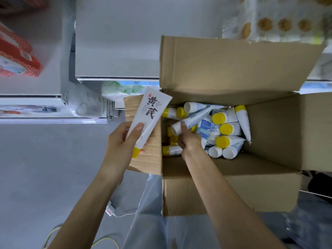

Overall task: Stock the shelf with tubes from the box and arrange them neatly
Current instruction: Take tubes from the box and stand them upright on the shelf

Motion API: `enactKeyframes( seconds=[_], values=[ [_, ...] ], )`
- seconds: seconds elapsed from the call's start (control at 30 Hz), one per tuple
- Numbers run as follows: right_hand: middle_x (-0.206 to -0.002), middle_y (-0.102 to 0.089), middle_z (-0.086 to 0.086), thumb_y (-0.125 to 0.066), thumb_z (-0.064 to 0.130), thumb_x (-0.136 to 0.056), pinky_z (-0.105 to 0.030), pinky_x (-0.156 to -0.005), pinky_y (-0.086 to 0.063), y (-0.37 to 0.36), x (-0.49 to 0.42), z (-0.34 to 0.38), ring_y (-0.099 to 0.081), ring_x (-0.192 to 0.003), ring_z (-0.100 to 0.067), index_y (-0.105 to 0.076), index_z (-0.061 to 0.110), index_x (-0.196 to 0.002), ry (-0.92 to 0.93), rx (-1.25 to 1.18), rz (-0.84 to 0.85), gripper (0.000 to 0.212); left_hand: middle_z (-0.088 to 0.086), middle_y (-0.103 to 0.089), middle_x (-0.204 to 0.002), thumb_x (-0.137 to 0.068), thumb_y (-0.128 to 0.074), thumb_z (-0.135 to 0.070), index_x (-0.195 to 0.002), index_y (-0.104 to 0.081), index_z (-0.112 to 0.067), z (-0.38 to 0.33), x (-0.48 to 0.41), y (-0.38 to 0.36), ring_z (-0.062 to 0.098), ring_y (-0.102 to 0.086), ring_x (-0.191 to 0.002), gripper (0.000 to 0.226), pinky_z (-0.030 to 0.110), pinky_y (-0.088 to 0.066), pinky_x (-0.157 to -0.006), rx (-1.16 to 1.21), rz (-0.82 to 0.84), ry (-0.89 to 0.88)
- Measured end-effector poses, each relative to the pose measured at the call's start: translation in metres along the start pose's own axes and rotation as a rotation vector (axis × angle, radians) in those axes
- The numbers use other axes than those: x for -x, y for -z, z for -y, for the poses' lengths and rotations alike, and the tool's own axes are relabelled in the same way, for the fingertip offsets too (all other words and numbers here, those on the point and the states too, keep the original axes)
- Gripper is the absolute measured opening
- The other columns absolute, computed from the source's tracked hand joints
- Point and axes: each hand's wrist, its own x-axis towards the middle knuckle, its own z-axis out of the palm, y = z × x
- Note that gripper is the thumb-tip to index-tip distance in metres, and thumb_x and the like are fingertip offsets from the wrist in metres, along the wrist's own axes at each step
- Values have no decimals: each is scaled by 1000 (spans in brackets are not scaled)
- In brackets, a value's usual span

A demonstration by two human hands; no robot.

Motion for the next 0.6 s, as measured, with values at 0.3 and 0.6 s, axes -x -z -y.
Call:
enactKeyframes(
  seconds=[0.3,0.6],
  values=[
    [-102,-66,-16,-57,12,-91,-42,-97,-48,66,97,14,-64,-99,-26,-55,-1,-109,49,-211,444,22,3,-68,-107,-90,-58,-18,-106,-58,-26,-21,38,-17,20,-65,-90,18,32,-52,-74,140,66,-26],
    [-106,-71,-1,-68,23,-79,-30,-88,-50,118,235,76,-63,-102,-17,-57,10,-117,527,35,686,42,7,-67,-114,-94,-48,-20,-113,-57,-20,-114,128,-23,23,-64,-104,21,35,-51,-86,329,219,-187]
  ],
)
